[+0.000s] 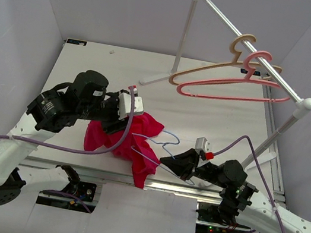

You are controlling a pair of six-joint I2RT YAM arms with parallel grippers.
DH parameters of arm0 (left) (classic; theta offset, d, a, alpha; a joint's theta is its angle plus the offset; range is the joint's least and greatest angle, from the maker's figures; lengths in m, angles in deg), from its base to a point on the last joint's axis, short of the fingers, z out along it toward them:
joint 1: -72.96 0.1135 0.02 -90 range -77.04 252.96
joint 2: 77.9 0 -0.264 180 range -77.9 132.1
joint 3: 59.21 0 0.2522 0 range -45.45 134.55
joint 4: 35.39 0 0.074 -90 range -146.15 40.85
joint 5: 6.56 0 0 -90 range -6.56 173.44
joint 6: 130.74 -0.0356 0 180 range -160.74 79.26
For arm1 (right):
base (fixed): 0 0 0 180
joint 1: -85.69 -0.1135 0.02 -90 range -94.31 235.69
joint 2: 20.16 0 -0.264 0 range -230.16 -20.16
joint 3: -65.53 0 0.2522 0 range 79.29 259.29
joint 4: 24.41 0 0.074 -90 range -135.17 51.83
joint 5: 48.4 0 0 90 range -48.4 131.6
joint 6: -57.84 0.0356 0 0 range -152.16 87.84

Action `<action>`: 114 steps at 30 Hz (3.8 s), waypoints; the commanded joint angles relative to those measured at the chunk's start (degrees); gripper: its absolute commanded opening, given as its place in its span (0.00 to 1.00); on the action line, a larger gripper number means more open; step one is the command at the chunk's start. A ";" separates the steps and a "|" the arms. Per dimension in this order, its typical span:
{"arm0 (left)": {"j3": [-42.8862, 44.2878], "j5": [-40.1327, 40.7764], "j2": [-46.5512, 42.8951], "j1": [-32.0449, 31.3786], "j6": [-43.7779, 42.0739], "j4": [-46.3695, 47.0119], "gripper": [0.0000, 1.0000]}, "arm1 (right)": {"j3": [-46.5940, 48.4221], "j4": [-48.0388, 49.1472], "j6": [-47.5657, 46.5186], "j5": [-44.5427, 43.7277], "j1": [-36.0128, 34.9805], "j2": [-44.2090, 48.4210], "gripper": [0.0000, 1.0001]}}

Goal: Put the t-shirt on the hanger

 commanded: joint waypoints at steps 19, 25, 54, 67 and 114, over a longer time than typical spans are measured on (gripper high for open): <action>4.01 -4.88 -0.16 -0.15 -2.58 -2.98 0.59 | -1.54 1.31 -0.78 -1.05 -0.34 4.55 0.08; -2.26 -6.94 -1.13 -0.21 -5.49 -2.92 0.62 | -1.52 1.08 -1.04 -0.25 -0.35 4.11 0.08; -1.66 -32.67 7.01 -0.48 -8.24 0.24 0.09 | 3.65 0.83 -2.10 0.51 -0.34 -0.07 0.08; -2.57 -32.68 10.43 -1.90 -6.60 1.33 0.18 | 11.38 -0.67 -4.29 -0.42 -0.34 -6.43 0.08; -12.59 -17.55 10.13 -3.38 10.44 11.91 0.00 | 17.98 -5.31 -8.33 -3.98 -0.34 -11.12 0.08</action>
